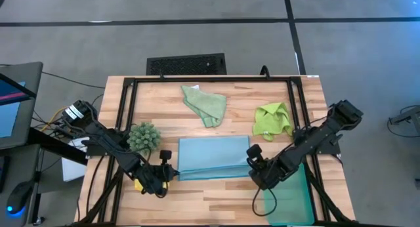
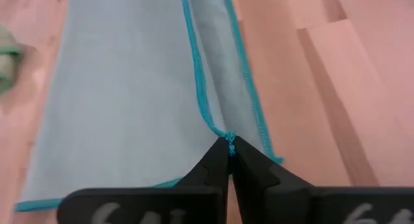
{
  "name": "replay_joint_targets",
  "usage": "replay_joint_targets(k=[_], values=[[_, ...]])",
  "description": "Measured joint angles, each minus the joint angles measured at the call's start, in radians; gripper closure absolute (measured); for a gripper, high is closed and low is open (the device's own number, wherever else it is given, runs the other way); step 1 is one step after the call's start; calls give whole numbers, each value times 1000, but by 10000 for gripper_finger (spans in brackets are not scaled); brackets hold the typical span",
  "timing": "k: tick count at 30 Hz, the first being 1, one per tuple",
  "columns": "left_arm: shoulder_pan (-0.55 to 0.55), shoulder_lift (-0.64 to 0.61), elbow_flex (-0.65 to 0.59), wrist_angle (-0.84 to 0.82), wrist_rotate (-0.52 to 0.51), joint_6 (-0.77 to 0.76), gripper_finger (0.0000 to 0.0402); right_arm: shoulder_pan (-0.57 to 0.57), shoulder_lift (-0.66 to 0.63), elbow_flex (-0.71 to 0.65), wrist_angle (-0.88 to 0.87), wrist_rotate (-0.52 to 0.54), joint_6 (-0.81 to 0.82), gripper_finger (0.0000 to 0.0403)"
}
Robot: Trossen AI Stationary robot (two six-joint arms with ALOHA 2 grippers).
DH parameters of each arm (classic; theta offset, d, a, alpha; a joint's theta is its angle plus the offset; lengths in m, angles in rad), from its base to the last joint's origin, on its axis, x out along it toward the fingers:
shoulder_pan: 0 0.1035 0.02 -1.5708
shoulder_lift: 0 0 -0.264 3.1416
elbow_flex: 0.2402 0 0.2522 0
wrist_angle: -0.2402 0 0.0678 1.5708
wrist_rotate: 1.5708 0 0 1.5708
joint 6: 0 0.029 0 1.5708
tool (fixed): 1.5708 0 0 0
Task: Fold microfiber towels
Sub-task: Fold the blue microfiber cloth
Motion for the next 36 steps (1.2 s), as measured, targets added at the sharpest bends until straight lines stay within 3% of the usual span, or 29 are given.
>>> replay_joint_targets(k=[11, 15, 24, 33, 36], values=[[2, 0, -19, 41, -1, -3, 365, 3, 0, -19, 49, -27, -9, 397], [2, 0, -19, 56, -3, -17, 335, 3, 0, -19, 59, -107, -2, 397], [4, 0, -19, 55, -1, -84, 269, -1, 0, -19, 95, -119, -2, 397], [42, 0, -19, 60, -2, -54, 280, -2, 0, -19, 100, -119, -1, 397], [52, 0, -19, 67, 50, -55, 285, -2, 0, -19, 118, -119, -1, 397]])
